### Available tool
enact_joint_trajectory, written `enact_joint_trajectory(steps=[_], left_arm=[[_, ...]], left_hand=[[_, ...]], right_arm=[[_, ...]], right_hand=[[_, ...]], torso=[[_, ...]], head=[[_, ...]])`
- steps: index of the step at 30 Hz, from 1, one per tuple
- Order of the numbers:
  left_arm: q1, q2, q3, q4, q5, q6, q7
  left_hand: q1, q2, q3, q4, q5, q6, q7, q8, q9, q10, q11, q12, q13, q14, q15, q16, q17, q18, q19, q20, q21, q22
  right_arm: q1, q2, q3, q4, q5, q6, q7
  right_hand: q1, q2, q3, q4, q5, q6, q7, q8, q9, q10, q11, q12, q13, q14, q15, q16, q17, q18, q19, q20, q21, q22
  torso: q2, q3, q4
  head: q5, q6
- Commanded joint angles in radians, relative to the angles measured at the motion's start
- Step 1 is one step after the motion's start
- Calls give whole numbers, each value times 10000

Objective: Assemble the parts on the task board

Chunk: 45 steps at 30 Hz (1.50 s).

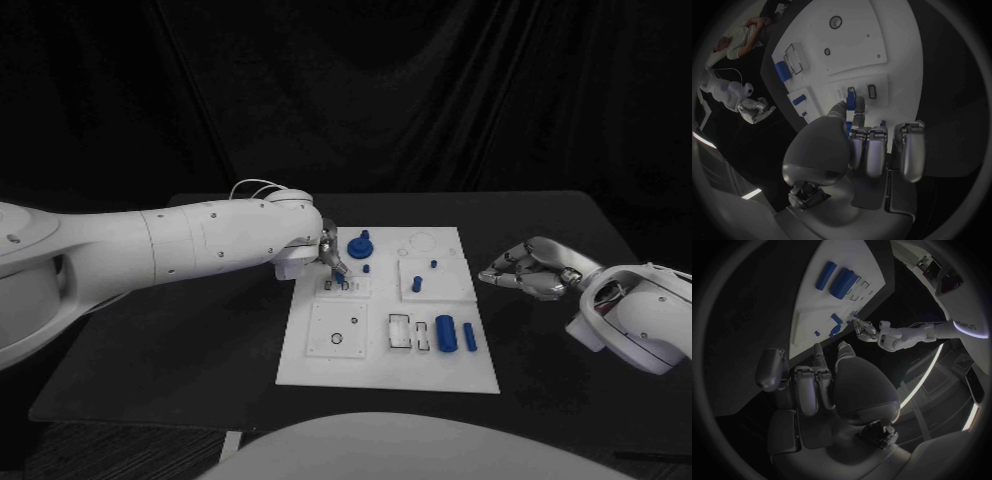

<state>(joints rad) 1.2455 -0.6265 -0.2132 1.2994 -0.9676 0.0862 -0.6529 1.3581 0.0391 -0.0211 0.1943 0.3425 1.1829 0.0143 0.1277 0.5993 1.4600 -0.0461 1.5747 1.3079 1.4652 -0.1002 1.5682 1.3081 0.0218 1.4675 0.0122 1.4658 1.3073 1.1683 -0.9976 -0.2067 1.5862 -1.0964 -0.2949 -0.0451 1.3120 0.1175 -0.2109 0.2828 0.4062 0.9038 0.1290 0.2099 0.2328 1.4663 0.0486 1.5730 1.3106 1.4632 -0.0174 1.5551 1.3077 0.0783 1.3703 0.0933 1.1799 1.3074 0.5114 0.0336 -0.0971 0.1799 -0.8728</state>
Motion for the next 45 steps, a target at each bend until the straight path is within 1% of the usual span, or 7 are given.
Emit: enact_joint_trajectory(steps=[1,8,14,18,24,27,45], left_arm=[[-16,-258,7,491,-543,-1500,564],[-79,-1017,1,1632,-2192,-3541,1166],[-507,-1431,-1,2157,-3026,-4931,1579],[-848,-1536,-2,2262,-3362,-5459,1773],[-1213,-1479,-2,2179,-3541,-5884,1941],[-1283,-1470,-2,2180,-3567,-5930,1927],[-1451,-1478,-3,2217,-3596,-5827,1607]], left_hand=[[4,-126,565,-458,36,-68,17,49,7,1108,-98,-39,2629,1056,-56,26,2627,56,529,-49,-37,2129],[-48,-257,781,-322,-123,-91,8,108,64,1108,-99,-39,2629,1056,-50,26,2627,49,546,-40,-13,2149],[87,-333,1018,-300,-282,-125,7,144,103,1108,-103,-39,2629,1056,-57,26,2627,51,544,-44,-24,2151],[106,-366,1103,-256,-369,-130,9,166,122,1108,-103,-39,2629,1056,-56,26,2627,50,546,-44,-24,2154],[112,-372,1120,-250,-378,-134,9,167,125,1108,-103,-39,2629,1056,-56,26,2627,49,548,-44,-21,2157],[102,-379,1146,-220,-392,-145,17,167,127,1108,-100,-39,2629,1056,-55,26,2627,49,548,-44,-22,2157],[8,-438,1243,-56,-439,-172,33,176,139,1108,-86,-39,2629,1056,-47,26,2627,52,545,-39,-39,2156]], right_arm=[[-57,-36,6,15,-11,-109,-159],[-133,-119,6,75,-11,-321,-37],[-168,-219,6,176,-11,-553,89],[-180,-267,5,235,-11,-677,156],[-203,-301,5,278,-11,-750,202],[-211,-304,5,283,-11,-759,211],[-321,-304,5,283,-11,-749,227]], right_hand=[[86,3,-32,-51,66,-50,-27,37,-14,1045,16,-22,2602,966,29,-34,2394,131,-85,20,-57,1393],[101,-8,-44,-49,75,-56,-24,34,-17,1045,18,-22,2602,956,31,-52,2372,138,-106,21,-101,1380],[132,-18,-58,-48,126,-60,-22,33,-21,1045,20,-22,2602,953,33,-57,2367,140,-115,22,-126,1374],[157,-21,-68,-43,187,-58,-22,36,-23,1045,21,-22,2602,954,33,-55,2370,139,-115,22,-136,1373],[171,-22,-74,-38,232,-59,-21,36,-25,1045,21,-22,2602,952,33,-58,2366,140,-117,22,-147,1371],[177,-22,-77,-34,253,-59,-21,36,-26,1045,21,-22,2602,955,33,-54,2371,143,-123,22,-163,1367],[191,-20,-82,-30,300,-59,-21,36,-28,1045,20,-22,2602,953,33,-57,2368,143,-123,22,-169,1366]], torso=[[0,3,-4],[2,-1,-6],[1,4,-9],[4,6,-5],[3,1,2],[3,-1,1],[6,3,-4]], head=[[-22,2],[-45,2],[-32,2],[-48,2],[-87,2],[-61,2],[-20,2]])
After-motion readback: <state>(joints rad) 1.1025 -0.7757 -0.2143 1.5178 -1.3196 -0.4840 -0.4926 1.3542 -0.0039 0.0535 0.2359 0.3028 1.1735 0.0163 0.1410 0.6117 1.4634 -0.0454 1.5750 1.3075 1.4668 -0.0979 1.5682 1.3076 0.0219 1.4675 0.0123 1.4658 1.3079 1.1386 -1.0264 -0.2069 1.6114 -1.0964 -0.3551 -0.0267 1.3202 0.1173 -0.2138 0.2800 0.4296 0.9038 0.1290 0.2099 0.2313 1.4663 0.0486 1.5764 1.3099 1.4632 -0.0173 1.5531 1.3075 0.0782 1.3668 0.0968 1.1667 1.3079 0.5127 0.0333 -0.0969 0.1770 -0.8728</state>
